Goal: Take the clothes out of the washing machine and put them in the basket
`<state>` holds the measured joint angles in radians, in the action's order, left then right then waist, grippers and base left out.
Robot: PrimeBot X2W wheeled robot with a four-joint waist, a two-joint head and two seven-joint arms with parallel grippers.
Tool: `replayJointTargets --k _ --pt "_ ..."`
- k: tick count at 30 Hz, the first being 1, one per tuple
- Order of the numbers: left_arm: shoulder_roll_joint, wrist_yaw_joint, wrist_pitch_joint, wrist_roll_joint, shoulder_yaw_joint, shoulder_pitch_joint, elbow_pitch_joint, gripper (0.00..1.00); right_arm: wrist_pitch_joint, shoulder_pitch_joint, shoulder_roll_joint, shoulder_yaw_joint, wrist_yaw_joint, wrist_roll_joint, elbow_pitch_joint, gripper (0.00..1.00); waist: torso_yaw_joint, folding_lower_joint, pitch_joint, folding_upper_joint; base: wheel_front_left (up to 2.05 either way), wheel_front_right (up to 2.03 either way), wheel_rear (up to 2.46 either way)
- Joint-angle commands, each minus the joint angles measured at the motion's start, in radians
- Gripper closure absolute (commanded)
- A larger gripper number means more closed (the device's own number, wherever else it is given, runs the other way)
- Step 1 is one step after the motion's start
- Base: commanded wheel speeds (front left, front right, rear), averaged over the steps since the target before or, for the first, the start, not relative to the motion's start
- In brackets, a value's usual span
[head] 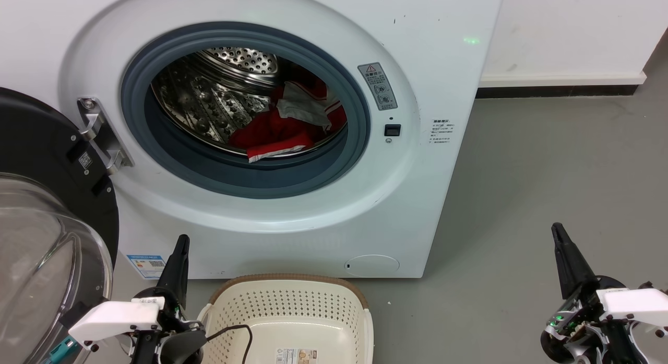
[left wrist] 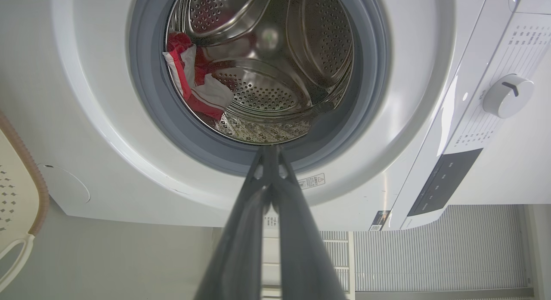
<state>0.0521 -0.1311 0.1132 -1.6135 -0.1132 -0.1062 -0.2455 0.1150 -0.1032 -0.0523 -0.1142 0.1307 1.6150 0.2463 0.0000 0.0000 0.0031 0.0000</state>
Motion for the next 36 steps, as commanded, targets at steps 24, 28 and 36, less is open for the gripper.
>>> replayJointTargets --k 24,28,36 --pt "0.000 0.000 -0.002 0.000 0.002 0.003 -0.006 1.00 -0.001 0.004 0.000 0.001 0.000 0.000 0.006 1.00 0.000 0.0000 0.000 0.0000 0.00 0.00 0.00" --pt "-0.002 0.001 -0.014 0.007 0.007 0.024 -0.013 0.00 -0.012 0.024 0.002 0.003 0.000 -0.007 0.019 0.00 0.000 0.0000 0.000 0.0000 0.00 0.00 0.00" --pt "-0.002 0.014 -0.064 0.151 -0.015 0.032 0.041 0.00 -0.062 0.037 0.001 -0.004 0.000 -0.175 -0.027 0.00 0.001 0.0000 0.003 0.0000 0.00 0.00 0.00"
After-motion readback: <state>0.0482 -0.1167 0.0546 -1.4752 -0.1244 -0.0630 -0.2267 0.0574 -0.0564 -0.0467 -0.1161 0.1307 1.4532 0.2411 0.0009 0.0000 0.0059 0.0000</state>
